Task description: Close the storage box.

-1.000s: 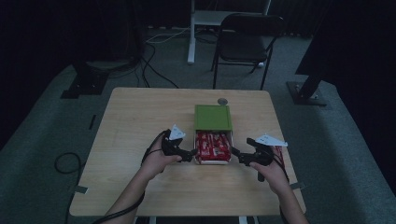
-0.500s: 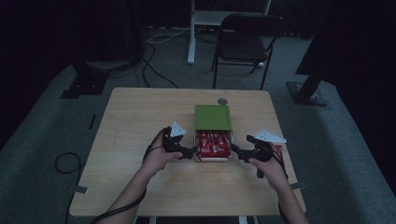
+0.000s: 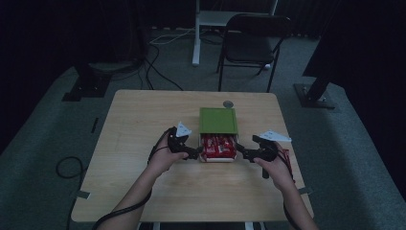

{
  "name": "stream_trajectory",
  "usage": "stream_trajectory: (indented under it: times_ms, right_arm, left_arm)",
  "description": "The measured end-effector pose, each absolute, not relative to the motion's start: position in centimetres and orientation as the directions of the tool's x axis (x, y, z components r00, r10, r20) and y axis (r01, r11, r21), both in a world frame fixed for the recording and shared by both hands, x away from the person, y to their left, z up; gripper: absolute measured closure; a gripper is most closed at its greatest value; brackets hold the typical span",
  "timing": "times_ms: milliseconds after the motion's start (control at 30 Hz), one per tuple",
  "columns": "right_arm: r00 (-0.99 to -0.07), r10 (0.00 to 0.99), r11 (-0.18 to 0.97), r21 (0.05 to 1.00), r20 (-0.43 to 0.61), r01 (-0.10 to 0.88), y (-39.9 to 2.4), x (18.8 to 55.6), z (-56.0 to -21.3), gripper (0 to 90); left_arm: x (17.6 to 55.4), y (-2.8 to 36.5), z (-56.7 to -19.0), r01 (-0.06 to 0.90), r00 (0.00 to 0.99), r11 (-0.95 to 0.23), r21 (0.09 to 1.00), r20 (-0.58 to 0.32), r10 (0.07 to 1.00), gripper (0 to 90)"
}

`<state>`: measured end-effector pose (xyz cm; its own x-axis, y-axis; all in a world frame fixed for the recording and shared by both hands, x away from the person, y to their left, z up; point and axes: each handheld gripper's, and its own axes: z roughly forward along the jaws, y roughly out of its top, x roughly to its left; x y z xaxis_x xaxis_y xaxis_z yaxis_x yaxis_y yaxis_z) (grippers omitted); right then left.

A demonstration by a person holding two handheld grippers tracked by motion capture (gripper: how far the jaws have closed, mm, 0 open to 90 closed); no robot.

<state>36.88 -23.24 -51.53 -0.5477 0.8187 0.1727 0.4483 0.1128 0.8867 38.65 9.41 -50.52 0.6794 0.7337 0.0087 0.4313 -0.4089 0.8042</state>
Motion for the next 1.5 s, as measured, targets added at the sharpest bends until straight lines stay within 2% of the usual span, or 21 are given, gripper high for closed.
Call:
stream_trajectory:
  times_ms: [700, 1000, 1500]
  right_arm:
    - [-0.520, 0.836, 0.096, 0.886, 0.176, 0.454, -22.8, 38.7, -51.7, 11.2]
    - [-0.509, 0.845, 0.095, 0.889, 0.167, 0.449, -22.6, 39.0, -51.6, 11.2]
    - [-0.491, 0.856, 0.085, 0.892, 0.163, 0.444, -22.4, 39.2, -51.8, 10.3]
  left_arm:
    - [40.3, 9.2, -50.7, 0.436, 0.657, -0.405, 0.804, 0.023, 0.753, 3.7]
    - [40.7, 8.8, -50.7, 0.435, 0.645, -0.424, 0.794, 0.054, 0.763, 3.6]
    - [41.2, 8.6, -50.8, 0.441, 0.636, -0.420, 0.793, 0.053, 0.770, 3.6]
